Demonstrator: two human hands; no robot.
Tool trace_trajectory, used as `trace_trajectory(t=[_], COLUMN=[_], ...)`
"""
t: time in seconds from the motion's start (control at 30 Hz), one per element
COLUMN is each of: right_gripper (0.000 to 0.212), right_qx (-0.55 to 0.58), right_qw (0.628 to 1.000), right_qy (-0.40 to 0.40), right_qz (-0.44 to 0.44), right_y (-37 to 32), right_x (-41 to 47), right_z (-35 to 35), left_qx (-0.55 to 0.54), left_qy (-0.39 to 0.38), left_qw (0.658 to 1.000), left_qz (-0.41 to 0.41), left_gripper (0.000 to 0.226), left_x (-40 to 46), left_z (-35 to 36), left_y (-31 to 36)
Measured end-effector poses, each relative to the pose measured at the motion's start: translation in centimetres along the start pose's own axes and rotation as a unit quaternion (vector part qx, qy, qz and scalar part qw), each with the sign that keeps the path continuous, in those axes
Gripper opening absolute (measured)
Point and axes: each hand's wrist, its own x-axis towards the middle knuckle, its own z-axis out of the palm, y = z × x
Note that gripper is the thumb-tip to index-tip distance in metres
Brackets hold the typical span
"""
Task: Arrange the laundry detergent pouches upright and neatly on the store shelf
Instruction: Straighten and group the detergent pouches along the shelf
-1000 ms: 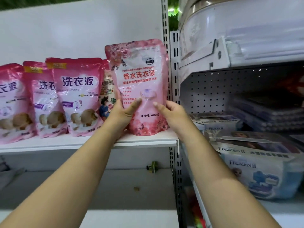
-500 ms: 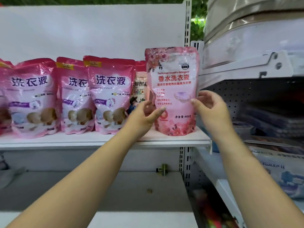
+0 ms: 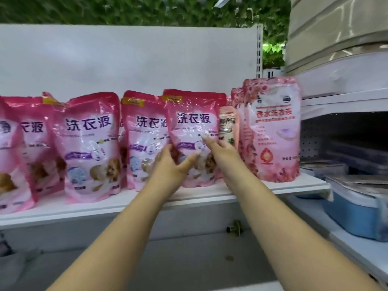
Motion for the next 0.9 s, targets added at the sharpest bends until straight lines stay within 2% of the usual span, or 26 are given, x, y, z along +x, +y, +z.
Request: trace_trajectory(t=[0.1, 0.2, 0.3, 0.37, 0.43, 0.5, 0.53, 0.57, 0.6, 0.7, 0.8, 0.9], right_gripper=[0.007, 0.014, 0.024, 0.027, 0.032, 0.03, 0.025, 0.027, 0.038, 0.074, 0.093, 0.095], right_qx=[0.039, 0.128, 0.157, 0.159, 0.173, 0.143, 0.101, 0.057, 0.016, -0.084, -0.131, -0.095], right_qw=[0.995, 0.984, 0.984, 0.986, 0.984, 0.988, 0.994, 0.998, 0.998, 0.991, 0.986, 0.989], right_qy=[0.084, 0.116, 0.062, 0.007, -0.05, -0.054, -0.028, -0.001, 0.025, 0.08, 0.104, 0.114], right_qz=[-0.025, -0.04, -0.056, -0.053, -0.015, -0.011, -0.025, -0.042, -0.055, -0.064, -0.029, 0.008], right_y=[0.5, 0.7, 0.1, -0.8, -1.7, -1.5, -1.1, -0.6, -0.2, 1.3, 1.7, 1.7], right_x=[-0.3, -1.0, -1.4, -1.7, -1.9, -1.9, -1.9, -1.8, -1.8, -0.8, 0.4, 1.7], right_z=[0.2, -0.1, 0.5, 1.9, 2.5, 1.9, 1.3, 0.6, -0.2, -1.5, -1.4, -1.7], left_qx=[-0.018, -0.052, -0.085, -0.13, -0.124, -0.119, -0.127, -0.13, -0.133, -0.105, -0.066, -0.093], left_qy=[0.006, -0.01, -0.016, 0.062, 0.152, 0.217, 0.232, 0.23, 0.219, 0.172, 0.167, 0.168], left_qw=[1.0, 0.999, 0.996, 0.989, 0.979, 0.967, 0.963, 0.964, 0.966, 0.979, 0.984, 0.981], left_qz=[-0.012, -0.011, -0.006, 0.034, 0.057, 0.061, 0.054, 0.036, 0.023, 0.001, 0.008, -0.002], left_gripper=[0.065, 0.065, 0.061, 0.055, 0.046, 0.048, 0.059, 0.072, 0.078, 0.068, 0.074, 0.04], left_x=[-0.5, -0.8, -1.2, -1.0, -1.0, -1.1, -1.2, -1.2, -1.2, -1.6, -1.9, -1.8], left_z=[0.1, 0.2, -0.2, -1.4, -3.2, -5.4, -6.2, -6.8, -7.1, -7.2, -7.2, -7.3], left_y=[0.6, 0.8, 1.5, 1.3, 1.0, 0.0, -0.6, -1.1, -1.4, -2.4, -3.0, -3.2])
